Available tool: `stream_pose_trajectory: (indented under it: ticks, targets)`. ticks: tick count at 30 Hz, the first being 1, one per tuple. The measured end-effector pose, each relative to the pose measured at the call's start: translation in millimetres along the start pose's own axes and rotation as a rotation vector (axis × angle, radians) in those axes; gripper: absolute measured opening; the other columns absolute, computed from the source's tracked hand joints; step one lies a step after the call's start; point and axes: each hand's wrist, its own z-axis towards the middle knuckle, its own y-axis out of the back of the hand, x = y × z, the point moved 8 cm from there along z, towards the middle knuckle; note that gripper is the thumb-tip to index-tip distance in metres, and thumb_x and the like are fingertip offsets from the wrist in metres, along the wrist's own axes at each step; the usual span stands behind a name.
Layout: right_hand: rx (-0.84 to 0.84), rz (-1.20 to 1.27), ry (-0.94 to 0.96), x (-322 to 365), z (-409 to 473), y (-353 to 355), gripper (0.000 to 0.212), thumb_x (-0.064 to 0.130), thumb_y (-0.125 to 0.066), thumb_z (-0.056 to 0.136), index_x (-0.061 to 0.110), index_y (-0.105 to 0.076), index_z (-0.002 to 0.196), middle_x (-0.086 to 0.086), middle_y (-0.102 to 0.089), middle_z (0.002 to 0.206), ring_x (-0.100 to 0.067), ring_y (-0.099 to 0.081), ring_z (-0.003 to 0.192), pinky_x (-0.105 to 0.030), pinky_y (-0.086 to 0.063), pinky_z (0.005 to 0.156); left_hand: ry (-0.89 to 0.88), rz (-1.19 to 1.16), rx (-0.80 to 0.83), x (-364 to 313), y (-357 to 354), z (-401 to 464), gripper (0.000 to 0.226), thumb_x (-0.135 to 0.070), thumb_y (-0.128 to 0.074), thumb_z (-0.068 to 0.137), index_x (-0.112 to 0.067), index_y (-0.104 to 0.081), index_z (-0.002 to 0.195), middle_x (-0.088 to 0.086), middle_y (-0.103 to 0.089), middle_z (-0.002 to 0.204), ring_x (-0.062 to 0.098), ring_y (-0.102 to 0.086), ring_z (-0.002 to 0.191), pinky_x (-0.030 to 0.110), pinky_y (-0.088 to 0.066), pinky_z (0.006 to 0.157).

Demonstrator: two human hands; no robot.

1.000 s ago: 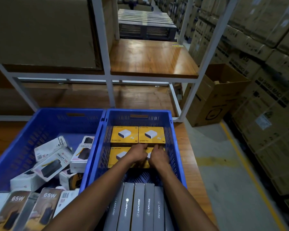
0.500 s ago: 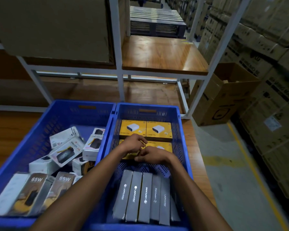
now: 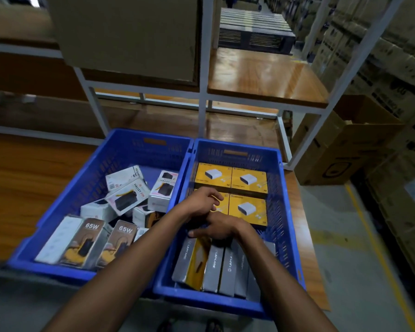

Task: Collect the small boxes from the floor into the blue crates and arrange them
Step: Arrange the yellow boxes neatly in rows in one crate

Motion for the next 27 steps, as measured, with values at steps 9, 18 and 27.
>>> stream_pose_trajectory:
  ticks: [9, 18, 27]
  targets:
    - [0.014, -0.004, 0.085, 14.1, -8.1, 7.5, 0.049, 0.043, -0.066, 0.1, 0.019, -0.06, 0.141, 0.0, -0.064, 0.14, -0.014, -0.06, 0.123, -0.029, -0.047, 0.104, -0.05, -0.089, -0.023, -7.4, 4.8, -11.2, 0.041, 0.006, -0.043, 0.098, -0.014, -0.072, 0.118, 0.009, -0.07, 0.118, 0.019, -0.068, 0.099, 0.043, -0.056, 0.095]
    - [-0.298, 0.515, 0.103, -21.5, -51.3, 74.3, 0.029, 0.037, -0.072, 0.097, 0.014, -0.066, 0.113, -0.011, -0.069, 0.116, -0.034, -0.076, 0.086, -0.043, -0.062, 0.076, -0.169, -0.321, -0.101, -26.1, 27.1, -11.1, 0.024, -0.036, -0.052, 0.109, -0.024, -0.071, 0.119, 0.002, -0.075, 0.116, 0.015, -0.071, 0.111, 0.049, -0.053, 0.106]
    - [-0.913, 0.502, -0.272, -96.8, -81.3, 123.2, 0.055, 0.074, -0.06, 0.09, 0.02, -0.066, 0.078, 0.004, -0.065, 0.063, -0.018, -0.067, 0.065, -0.036, -0.054, 0.063, -0.207, -0.205, -0.222, -32.5, 37.5, -7.1, 0.029, -0.049, -0.066, 0.099, -0.038, -0.066, 0.126, -0.014, -0.065, 0.132, 0.014, -0.06, 0.126, 0.04, -0.053, 0.098]
